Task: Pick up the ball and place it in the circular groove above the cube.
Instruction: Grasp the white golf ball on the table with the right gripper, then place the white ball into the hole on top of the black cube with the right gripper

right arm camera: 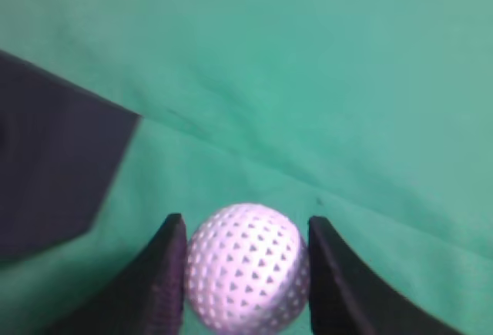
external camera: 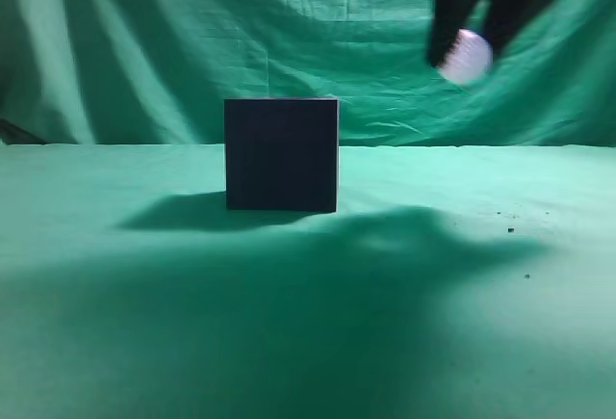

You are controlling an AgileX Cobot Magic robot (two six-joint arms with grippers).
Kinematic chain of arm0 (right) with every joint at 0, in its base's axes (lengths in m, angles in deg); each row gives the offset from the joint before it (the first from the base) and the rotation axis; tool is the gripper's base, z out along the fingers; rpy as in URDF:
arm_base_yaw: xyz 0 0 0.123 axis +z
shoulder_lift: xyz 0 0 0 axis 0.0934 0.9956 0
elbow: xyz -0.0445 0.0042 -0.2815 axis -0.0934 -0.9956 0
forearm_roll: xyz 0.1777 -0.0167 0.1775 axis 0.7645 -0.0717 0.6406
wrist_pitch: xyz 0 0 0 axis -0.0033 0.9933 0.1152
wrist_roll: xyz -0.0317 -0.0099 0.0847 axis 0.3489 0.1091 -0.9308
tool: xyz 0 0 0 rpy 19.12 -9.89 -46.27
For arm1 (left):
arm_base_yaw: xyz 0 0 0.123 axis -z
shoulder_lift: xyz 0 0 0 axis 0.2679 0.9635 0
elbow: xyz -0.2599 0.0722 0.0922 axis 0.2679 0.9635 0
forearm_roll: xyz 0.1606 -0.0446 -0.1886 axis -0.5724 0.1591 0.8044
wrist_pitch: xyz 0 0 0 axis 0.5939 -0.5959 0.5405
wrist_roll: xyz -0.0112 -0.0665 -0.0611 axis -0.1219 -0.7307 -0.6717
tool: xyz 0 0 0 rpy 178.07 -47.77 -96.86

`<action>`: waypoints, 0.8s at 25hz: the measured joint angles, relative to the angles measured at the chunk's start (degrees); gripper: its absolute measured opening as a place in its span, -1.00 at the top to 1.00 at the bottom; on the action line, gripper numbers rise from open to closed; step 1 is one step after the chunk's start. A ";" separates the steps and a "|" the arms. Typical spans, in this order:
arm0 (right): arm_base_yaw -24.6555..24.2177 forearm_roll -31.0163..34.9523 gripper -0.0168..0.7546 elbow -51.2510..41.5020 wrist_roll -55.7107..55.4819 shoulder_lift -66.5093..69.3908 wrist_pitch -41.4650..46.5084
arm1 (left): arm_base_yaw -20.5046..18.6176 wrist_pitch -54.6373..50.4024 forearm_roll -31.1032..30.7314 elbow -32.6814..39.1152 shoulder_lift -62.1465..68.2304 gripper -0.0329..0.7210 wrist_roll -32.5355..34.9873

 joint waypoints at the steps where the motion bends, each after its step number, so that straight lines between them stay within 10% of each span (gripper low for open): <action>1: 1.88 0.04 0.21 1.84 0.00 0.00 0.91 | 0.00 0.00 0.00 0.00 0.00 0.91 0.00; 9: 14.48 0.38 0.21 10.09 0.00 3.32 -0.87 | 0.00 0.00 0.00 0.00 0.00 0.91 0.00; 20: 15.53 0.13 0.21 10.82 0.00 10.04 -4.96 | 0.00 0.00 0.00 0.00 0.00 0.91 0.00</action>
